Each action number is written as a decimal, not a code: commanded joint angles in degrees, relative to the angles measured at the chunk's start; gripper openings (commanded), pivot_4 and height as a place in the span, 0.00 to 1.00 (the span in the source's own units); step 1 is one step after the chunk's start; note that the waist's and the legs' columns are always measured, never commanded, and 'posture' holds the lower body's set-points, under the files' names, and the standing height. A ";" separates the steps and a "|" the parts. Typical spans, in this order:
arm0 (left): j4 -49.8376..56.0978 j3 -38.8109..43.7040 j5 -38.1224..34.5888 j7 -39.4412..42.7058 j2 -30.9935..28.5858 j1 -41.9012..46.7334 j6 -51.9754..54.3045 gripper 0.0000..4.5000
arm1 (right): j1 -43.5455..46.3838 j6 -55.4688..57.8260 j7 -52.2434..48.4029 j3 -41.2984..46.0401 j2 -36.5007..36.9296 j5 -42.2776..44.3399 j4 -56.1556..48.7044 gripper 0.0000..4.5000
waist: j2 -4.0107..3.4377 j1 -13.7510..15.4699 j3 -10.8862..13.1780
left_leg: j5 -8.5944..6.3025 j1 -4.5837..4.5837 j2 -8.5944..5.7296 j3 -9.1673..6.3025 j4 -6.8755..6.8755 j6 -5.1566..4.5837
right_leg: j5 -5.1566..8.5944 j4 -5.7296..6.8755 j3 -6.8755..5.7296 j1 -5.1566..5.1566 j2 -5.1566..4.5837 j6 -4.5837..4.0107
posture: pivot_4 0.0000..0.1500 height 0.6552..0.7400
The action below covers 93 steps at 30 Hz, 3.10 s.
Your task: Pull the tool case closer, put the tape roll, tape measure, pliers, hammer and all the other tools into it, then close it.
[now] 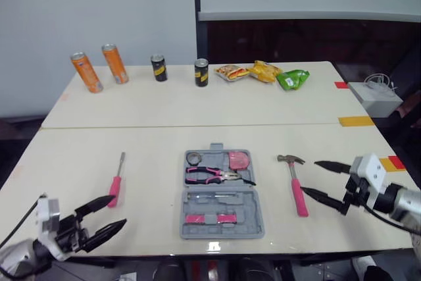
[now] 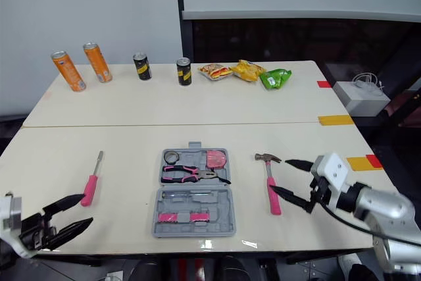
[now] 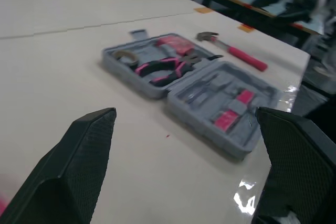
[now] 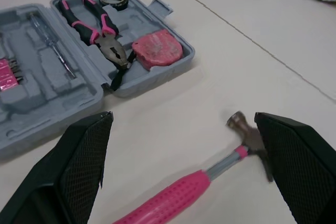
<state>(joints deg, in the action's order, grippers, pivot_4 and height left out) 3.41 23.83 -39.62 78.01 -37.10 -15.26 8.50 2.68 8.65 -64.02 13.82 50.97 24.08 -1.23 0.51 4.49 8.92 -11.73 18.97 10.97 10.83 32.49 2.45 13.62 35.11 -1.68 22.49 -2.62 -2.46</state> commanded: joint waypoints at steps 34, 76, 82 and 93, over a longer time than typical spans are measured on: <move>23.61 -9.27 -4.24 -14.82 -3.73 12.40 15.39 1.00 | 16.57 40.45 23.59 -5.56 -16.38 -19.27 -2.24 0.99 | -0.32 -0.46 0.18 | 0.12 1.23 0.27 -0.17 1.55 -0.20 | 0.00 1.47 0.03 1.19 0.17 -0.39 | 1.00 1.00; 25.15 -10.31 -5.84 -12.60 -4.24 8.76 15.50 1.00 | -4.90 49.92 45.37 1.10 -32.73 -9.45 -26.56 0.00 | -0.54 -0.19 0.31 | 0.16 1.01 0.20 -0.13 0.67 0.50 | 0.00 0.95 0.04 1.13 0.20 -0.21 | 1.00 1.00; 24.91 -11.01 -5.36 -11.56 -4.05 7.78 15.09 1.00 | -9.57 51.59 48.92 0.82 -36.00 -9.11 -32.34 0.00 | -0.54 -0.57 0.31 | 0.16 0.93 0.19 -0.10 0.60 0.51 | 0.03 0.91 0.08 1.12 0.19 -0.11 | 1.00 1.00; 23.94 -12.35 -5.07 -10.95 -4.06 8.22 14.79 1.00 | -6.25 57.12 40.25 1.96 -25.22 -3.45 -30.58 0.55 | -0.58 -1.26 0.33 | 0.16 0.94 -0.01 -0.14 0.61 0.50 | -0.01 0.90 0.11 1.05 0.01 -0.04 | 1.00 1.00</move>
<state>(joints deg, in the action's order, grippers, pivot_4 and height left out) 26.72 11.08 -44.40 66.43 -40.74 -7.38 24.29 -4.44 63.87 -21.11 14.00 24.11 17.93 -30.01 -0.07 3.23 9.25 -11.57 19.92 10.94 10.68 33.10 2.94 13.61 36.02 -1.57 23.53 -2.63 -2.49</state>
